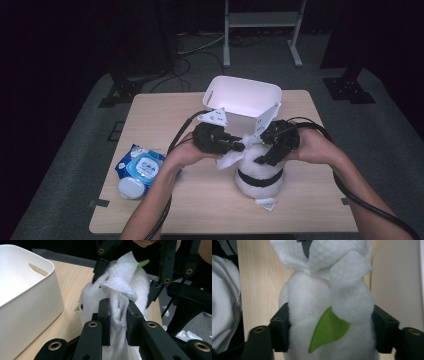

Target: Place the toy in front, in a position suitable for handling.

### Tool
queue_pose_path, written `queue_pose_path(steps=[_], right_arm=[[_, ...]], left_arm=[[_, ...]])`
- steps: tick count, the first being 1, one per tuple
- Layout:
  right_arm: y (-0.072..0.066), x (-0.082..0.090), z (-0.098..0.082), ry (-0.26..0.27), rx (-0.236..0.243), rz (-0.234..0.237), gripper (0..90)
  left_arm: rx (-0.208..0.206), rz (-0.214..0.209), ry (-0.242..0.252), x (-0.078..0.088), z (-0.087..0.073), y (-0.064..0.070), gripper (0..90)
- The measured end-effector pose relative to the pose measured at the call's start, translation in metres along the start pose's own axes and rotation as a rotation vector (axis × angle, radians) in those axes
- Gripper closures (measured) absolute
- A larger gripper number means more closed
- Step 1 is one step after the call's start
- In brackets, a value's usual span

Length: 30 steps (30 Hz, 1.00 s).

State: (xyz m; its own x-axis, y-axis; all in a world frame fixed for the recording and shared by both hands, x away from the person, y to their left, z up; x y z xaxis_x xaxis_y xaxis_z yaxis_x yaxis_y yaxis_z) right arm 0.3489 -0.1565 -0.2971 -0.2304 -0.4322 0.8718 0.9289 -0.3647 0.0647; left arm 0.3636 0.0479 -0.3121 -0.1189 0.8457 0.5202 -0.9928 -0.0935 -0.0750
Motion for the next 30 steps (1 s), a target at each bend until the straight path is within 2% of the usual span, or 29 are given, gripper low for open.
queue_pose_path(steps=[2, 6, 11, 13, 16, 17, 19, 21, 24, 26, 30], right_arm=[[-0.001, 0.0, 0.001, 0.04, 0.012, -0.008, 36.4], [-0.003, 0.001, 0.006, 0.112, 0.0, -0.004, 38.1], [-0.001, 0.002, 0.011, 0.242, -0.034, 0.07, 38.8], [-0.001, 0.001, 0.01, 0.278, -0.048, 0.102, 34.7], [-0.001, -0.009, 0.006, 0.235, -0.072, 0.138, 24.0], [-0.002, -0.013, 0.004, 0.197, -0.083, 0.157, 19.2], [-0.002, -0.011, 0.001, 0.18, -0.073, 0.144, 13.3], [-0.001, -0.006, -0.001, 0.133, -0.07, 0.148, 11.6], [-0.003, 0.0, 0.0, 0.09, -0.038, 0.118, 10.9], [-0.006, 0.004, 0.001, 0.082, -0.019, 0.106, 11.2], [-0.007, 0.004, 0.002, 0.097, -0.012, 0.133, 11.8]], left_arm=[[-0.004, 0.005, -0.001, 0.003, 0.0, -0.001, 76.7], [-0.003, 0.033, 0.03, 0.021, 0.004, 0.0, 76.8], [-0.022, 0.061, 0.057, 0.041, 0.012, 0.002, 76.8], [-0.022, 0.058, 0.053, 0.042, 0.011, 0.003, 76.8], [-0.017, 0.043, 0.027, 0.033, 0.008, 0.003, 76.8], [0.0, 0.005, 0.028, 0.018, 0.002, 0.003, 76.8], [0.019, -0.029, 0.074, 0.009, 0.001, 0.003, 76.7], [0.008, -0.041, 0.077, 0.004, 0.005, 0.005, 76.8], [-0.018, -0.04, 0.055, -0.001, 0.013, 0.008, 76.8], [-0.022, -0.045, 0.049, -0.004, 0.016, 0.01, 76.8], [-0.04, -0.066, 0.048, -0.012, 0.02, 0.013, 76.8]])
Point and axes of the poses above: each handheld gripper's, and its own axes: x roughly backward along the jaws, z roughly out of its top, y roughly to its right, the point moved 1 cm from there along -x, roughly forward along the jaws, and after that the axes turned 10 degrees about -x, right-handed, at the moved point
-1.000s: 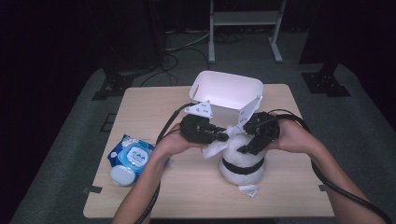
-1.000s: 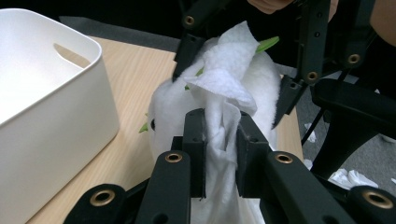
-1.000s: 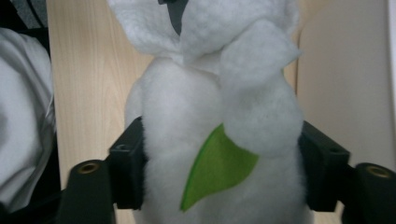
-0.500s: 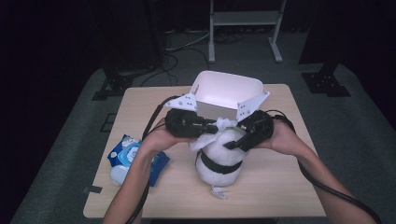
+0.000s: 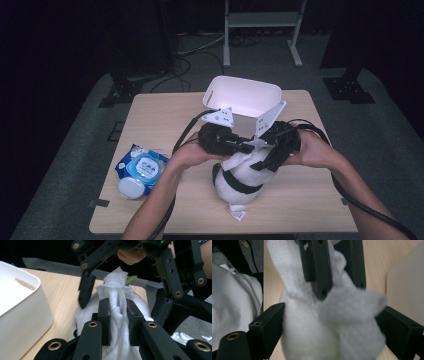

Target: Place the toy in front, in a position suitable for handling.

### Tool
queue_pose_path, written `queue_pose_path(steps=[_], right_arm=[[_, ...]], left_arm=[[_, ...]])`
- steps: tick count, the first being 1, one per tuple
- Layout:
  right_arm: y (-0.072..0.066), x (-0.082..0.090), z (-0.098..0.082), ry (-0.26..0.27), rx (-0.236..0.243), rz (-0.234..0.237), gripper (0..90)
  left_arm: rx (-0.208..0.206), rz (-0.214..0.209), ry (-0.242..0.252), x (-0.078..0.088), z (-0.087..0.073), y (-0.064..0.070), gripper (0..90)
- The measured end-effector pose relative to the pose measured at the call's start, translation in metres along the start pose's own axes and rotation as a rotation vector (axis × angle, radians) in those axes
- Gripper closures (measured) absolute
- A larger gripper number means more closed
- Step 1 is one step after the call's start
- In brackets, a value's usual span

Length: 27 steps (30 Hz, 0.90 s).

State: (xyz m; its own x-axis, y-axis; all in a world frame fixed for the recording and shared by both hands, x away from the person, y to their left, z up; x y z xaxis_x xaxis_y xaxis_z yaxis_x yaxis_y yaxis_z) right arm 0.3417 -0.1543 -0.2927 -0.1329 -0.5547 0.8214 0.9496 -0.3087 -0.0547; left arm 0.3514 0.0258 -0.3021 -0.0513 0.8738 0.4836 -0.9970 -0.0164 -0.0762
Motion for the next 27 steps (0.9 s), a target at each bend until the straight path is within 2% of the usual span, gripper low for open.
queue_pose_path(steps=[2, 4, 7, 15, 18, 21, 23, 27], right_arm=[[0.001, -0.004, -0.002, -0.018, -0.004, 0.004, 14.7], [0.002, -0.002, -0.008, -0.008, 0.002, 0.015, 18.8], [0.004, 0.001, -0.015, -0.011, -0.002, 0.021, 19.6], [0.011, 0.012, -0.033, -0.069, -0.048, -0.002, 18.0], [0.01, 0.016, -0.038, -0.114, -0.05, -0.014, 15.2], [0.008, 0.021, -0.038, -0.171, -0.046, -0.049, 14.6], [0.004, 0.024, -0.035, -0.172, -0.037, -0.082, 14.9], [-0.001, 0.019, -0.031, -0.24, -0.029, -0.08, 13.5]], left_arm=[[-0.006, 0.003, -0.002, 0.0, 0.001, 0.0, 76.5], [-0.001, -0.001, 0.018, 0.003, 0.0, 0.0, 76.4], [0.01, -0.003, 0.028, 0.005, -0.005, 0.0, 76.0], [0.073, -0.016, -0.014, -0.005, -0.033, -0.006, 75.9], [0.089, -0.019, -0.041, -0.013, -0.041, -0.007, 76.0], [0.095, -0.023, -0.061, -0.022, -0.046, -0.007, 76.0], [0.1, -0.034, -0.06, -0.026, -0.046, -0.007, 76.0], [0.092, -0.039, -0.077, -0.036, -0.047, -0.004, 76.0]])
Point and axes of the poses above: each handheld gripper's, and its own axes: x roughly backward along the jaws, z roughly out of its top, y roughly to its right, the point moved 1 cm from there along -x, roughly forward along the jaws, and after that the axes turned 10 degrees about -x, right-handed, at the moved point
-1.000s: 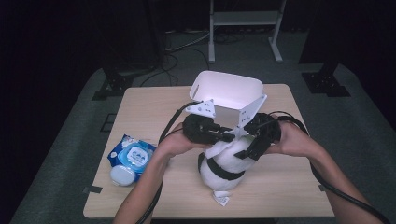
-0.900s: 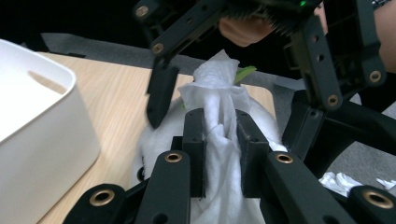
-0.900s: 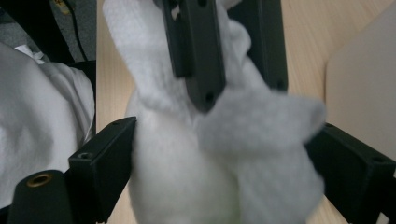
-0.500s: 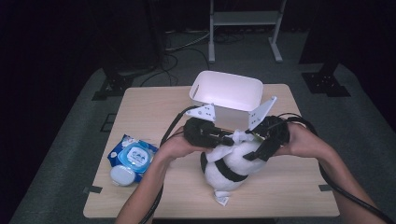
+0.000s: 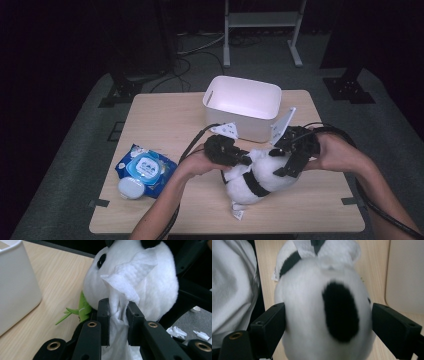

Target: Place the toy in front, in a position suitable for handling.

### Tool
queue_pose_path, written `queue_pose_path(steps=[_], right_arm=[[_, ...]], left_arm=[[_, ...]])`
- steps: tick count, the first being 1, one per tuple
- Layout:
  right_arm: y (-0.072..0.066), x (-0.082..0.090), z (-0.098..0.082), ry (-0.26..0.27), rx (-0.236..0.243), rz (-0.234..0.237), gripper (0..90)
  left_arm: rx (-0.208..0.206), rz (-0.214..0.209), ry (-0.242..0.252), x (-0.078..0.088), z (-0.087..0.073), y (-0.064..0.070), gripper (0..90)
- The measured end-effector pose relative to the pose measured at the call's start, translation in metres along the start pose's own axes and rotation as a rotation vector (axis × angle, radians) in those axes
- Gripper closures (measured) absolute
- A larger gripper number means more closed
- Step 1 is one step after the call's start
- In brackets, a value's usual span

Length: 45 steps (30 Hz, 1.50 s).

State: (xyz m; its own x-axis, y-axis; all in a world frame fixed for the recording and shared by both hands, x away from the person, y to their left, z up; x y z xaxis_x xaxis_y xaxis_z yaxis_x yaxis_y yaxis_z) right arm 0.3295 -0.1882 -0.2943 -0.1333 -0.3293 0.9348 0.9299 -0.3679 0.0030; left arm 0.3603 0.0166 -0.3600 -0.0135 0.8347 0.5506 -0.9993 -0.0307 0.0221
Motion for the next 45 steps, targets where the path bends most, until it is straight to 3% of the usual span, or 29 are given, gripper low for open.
queue_pose_path(steps=[3, 8, 11, 14, 18, 23, 28, 31, 35, 39, 42, 45], right_arm=[[-0.006, -0.005, 0.007, -0.019, 0.018, 0.012, 13.8], [-0.01, -0.034, 0.012, -0.128, 0.025, 0.038, 9.7], [-0.01, -0.04, 0.009, -0.132, 0.014, 0.046, 10.3], [-0.002, -0.039, 0.0, -0.143, -0.008, 0.054, 11.7], [0.012, -0.045, -0.015, -0.167, -0.064, 0.064, 12.1], [0.014, -0.048, -0.02, -0.162, -0.076, 0.071, 12.0], [0.008, -0.051, -0.008, -0.13, -0.044, 0.076, 15.7], [0.008, -0.063, -0.001, -0.148, -0.032, 0.12, 12.6], [0.005, -0.069, 0.005, -0.096, -0.046, 0.157, 10.5], [0.002, -0.077, 0.011, -0.086, -0.061, 0.174, 8.4], [-0.001, -0.091, 0.014, -0.107, -0.085, 0.266, 12.9], [-0.004, -0.094, 0.014, -0.084, -0.062, 0.261, 17.8]], left_arm=[[0.001, -0.02, 0.0, -0.008, 0.002, 0.002, 76.0], [-0.032, -0.023, -0.027, -0.016, 0.008, 0.007, 76.1], [-0.039, -0.013, -0.031, -0.011, 0.009, 0.009, 76.0], [-0.033, 0.003, -0.051, -0.004, 0.003, 0.007, 76.0], [0.001, 0.009, -0.029, 0.0, -0.005, 0.002, 75.7], [-0.006, -0.002, -0.025, -0.007, -0.002, 0.002, 75.6], [-0.016, -0.024, -0.021, -0.015, 0.004, 0.007, 75.0], [-0.031, -0.023, -0.043, -0.016, 0.004, 0.007, 75.0], [-0.012, -0.019, -0.028, -0.014, 0.0, 0.004, 75.0], [-0.015, -0.032, -0.025, -0.017, -0.001, 0.006, 75.0], [-0.03, -0.029, -0.044, -0.018, 0.0, 0.008, 75.0], [-0.014, -0.023, -0.036, -0.017, -0.002, 0.008, 75.0]])
Point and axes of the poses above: each handheld gripper's, and its own axes: x roughly backward along the jaws, z roughly out of its top, y roughly to its right, the point moved 1 cm from there along -x, roughly forward along the jaws, and after that the axes turned 10 degrees about -x, right-handed, at the moved point
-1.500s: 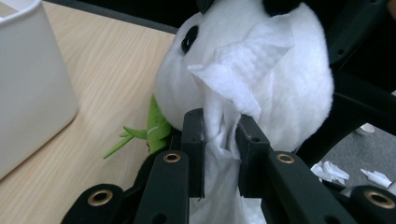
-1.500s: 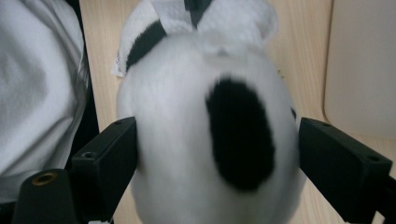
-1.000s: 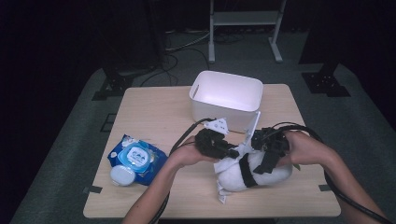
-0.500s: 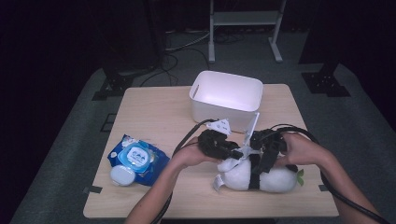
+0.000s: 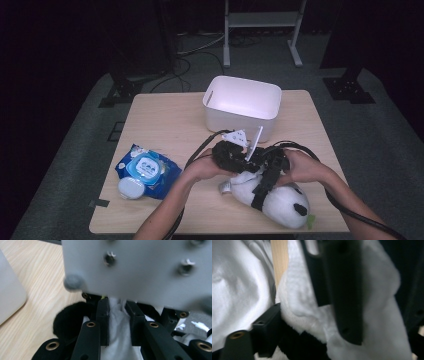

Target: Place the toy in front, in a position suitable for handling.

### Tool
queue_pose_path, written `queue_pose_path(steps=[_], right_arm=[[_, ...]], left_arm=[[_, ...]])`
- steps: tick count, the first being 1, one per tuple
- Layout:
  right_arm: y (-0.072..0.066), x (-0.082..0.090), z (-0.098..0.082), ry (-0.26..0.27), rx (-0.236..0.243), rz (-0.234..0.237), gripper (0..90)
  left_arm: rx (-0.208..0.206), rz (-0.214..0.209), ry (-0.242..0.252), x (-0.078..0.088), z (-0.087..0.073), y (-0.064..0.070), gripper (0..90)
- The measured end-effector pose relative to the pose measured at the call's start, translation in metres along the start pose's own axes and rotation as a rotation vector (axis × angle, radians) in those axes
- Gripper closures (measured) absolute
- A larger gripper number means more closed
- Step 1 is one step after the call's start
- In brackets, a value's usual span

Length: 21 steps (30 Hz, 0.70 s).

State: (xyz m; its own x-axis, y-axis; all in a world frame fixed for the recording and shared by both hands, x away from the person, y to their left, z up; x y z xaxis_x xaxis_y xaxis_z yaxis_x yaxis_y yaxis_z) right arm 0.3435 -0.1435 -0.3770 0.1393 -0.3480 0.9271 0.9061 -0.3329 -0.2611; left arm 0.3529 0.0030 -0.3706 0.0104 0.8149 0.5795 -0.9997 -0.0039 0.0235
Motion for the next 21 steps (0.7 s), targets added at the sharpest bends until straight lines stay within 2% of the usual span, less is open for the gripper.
queue_pose_path(steps=[1, 5, 6, 8, 14, 17, 20, 21], right_arm=[[0.002, 0.004, -0.002, 0.039, 0.012, 0.007, 23.6], [0.006, 0.006, -0.006, 0.07, 0.037, 0.02, 29.6], [0.008, 0.008, -0.007, 0.089, 0.074, 0.017, 32.2], [0.008, 0.008, -0.007, 0.094, 0.083, 0.013, 32.9], [0.012, 0.008, 0.005, 0.118, 0.154, 0.004, 35.5], [0.012, 0.006, 0.013, 0.125, 0.199, 0.017, 35.9], [0.014, 0.004, 0.022, 0.133, 0.199, 0.028, 33.4], [0.015, 0.002, 0.024, 0.126, 0.182, 0.028, 31.5]], left_arm=[[0.004, 0.001, 0.004, 0.002, -0.001, -0.002, 75.0], [-0.005, 0.008, 0.006, 0.005, 0.001, -0.002, 75.0], [-0.011, 0.01, 0.002, 0.007, 0.001, -0.002, 74.9], [-0.016, 0.019, -0.007, 0.01, 0.002, -0.002, 74.9], [-0.018, 0.049, -0.006, 0.025, 0.0, -0.003, 74.8], [-0.016, 0.064, -0.007, 0.033, -0.003, -0.003, 74.6], [-0.006, 0.099, -0.04, 0.035, -0.009, -0.004, 74.7], [-0.002, 0.101, -0.046, 0.035, -0.012, -0.006, 74.8]])
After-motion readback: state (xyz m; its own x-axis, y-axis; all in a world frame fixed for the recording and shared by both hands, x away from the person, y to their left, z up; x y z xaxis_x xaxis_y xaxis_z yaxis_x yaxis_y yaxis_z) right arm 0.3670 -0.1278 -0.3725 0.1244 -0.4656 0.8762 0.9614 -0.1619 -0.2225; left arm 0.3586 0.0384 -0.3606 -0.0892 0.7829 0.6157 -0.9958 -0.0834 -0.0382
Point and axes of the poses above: each handheld gripper's, and its own axes: x roughly backward along the jaws, z roughly out of its top, y roughly to its right, the point moved 1 cm from there along -x, roughly forward along the jaws, and after that the axes turned 10 degrees about -x, right-handed, at the moved point
